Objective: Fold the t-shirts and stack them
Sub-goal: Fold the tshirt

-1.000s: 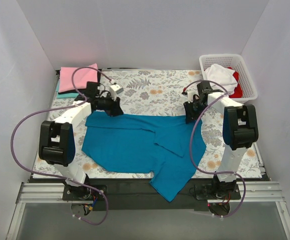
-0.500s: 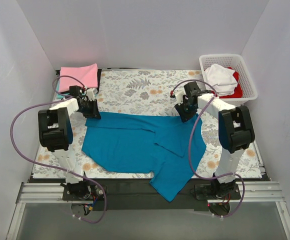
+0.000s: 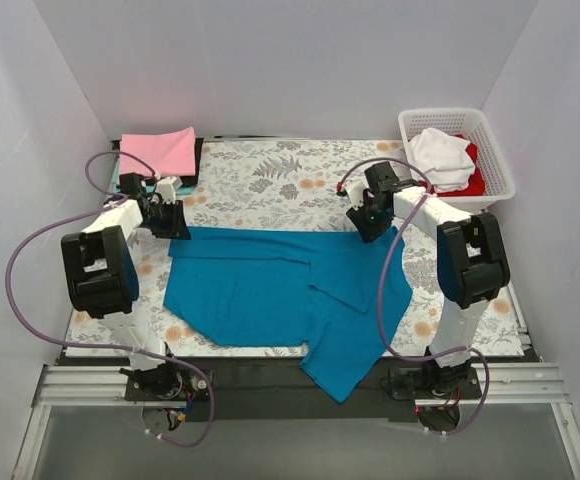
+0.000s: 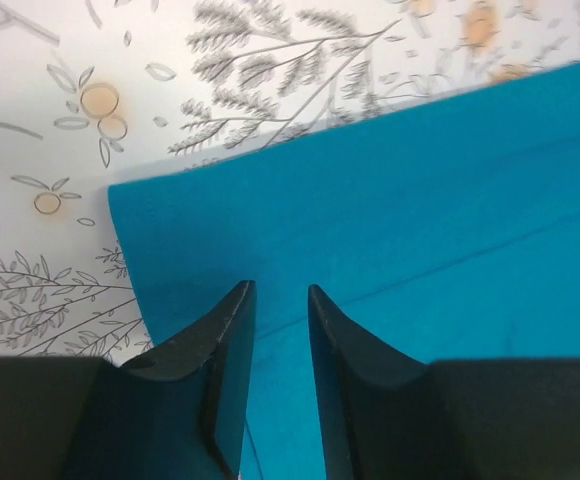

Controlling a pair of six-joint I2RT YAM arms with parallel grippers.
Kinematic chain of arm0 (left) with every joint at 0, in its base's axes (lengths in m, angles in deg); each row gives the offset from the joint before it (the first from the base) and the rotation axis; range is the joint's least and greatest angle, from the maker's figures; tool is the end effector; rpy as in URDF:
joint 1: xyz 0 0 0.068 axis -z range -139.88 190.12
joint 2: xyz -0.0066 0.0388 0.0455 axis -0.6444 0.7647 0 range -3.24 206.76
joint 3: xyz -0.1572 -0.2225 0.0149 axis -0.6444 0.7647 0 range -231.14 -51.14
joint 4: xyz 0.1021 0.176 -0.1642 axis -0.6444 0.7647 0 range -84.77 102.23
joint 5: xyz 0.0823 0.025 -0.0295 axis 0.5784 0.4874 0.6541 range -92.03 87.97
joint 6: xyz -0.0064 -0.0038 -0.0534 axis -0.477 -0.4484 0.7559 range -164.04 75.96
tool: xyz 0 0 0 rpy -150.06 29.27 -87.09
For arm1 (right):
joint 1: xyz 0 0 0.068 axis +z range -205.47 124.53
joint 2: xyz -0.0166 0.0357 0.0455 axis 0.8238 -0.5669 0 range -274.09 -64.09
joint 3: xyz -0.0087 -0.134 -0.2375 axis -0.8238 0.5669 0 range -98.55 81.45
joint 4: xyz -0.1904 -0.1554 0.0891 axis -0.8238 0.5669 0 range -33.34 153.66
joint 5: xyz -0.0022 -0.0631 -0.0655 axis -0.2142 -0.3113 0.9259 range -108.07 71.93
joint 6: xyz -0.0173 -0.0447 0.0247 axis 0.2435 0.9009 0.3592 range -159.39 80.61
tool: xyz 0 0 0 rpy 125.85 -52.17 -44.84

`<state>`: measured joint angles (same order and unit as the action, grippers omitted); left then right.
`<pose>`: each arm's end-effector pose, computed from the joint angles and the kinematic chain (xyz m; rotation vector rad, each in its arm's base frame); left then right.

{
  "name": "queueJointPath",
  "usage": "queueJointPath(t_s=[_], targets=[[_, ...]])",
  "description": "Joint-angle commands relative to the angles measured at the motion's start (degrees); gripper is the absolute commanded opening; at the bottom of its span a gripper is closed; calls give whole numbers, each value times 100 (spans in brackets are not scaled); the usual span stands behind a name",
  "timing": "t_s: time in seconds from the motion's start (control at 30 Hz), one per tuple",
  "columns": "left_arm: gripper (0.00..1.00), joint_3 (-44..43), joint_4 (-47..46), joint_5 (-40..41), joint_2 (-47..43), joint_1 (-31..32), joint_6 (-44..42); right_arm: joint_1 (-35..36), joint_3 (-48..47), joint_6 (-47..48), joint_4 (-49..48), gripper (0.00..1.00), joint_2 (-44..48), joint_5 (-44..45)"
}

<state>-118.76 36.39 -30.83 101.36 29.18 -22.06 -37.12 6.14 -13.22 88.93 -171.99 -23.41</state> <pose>0.3543 0.0509 0.1719 -0.6410 2.6448 -0.7449 0.3658 0.1246 0.1843 -1.0476 2.4849 0.0845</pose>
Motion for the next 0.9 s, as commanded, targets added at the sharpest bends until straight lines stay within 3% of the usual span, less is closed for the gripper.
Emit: queueJointPath(t_s=[0.0,0.37,0.73,0.87], targets=[[30,-471,802,-233,-625,13,-711,581,-493,213,314,40,726,-625],[35,-735,1252,129,-335,-602,165,2031,-564,63,473,43,437,-503],[36,-841,1428,23,271,-866,632,2524,-950,-42,245,48,-240,-274],[41,-841,1411,23,377,-892,703,2612,-1091,-86,157,51,-460,-204]])
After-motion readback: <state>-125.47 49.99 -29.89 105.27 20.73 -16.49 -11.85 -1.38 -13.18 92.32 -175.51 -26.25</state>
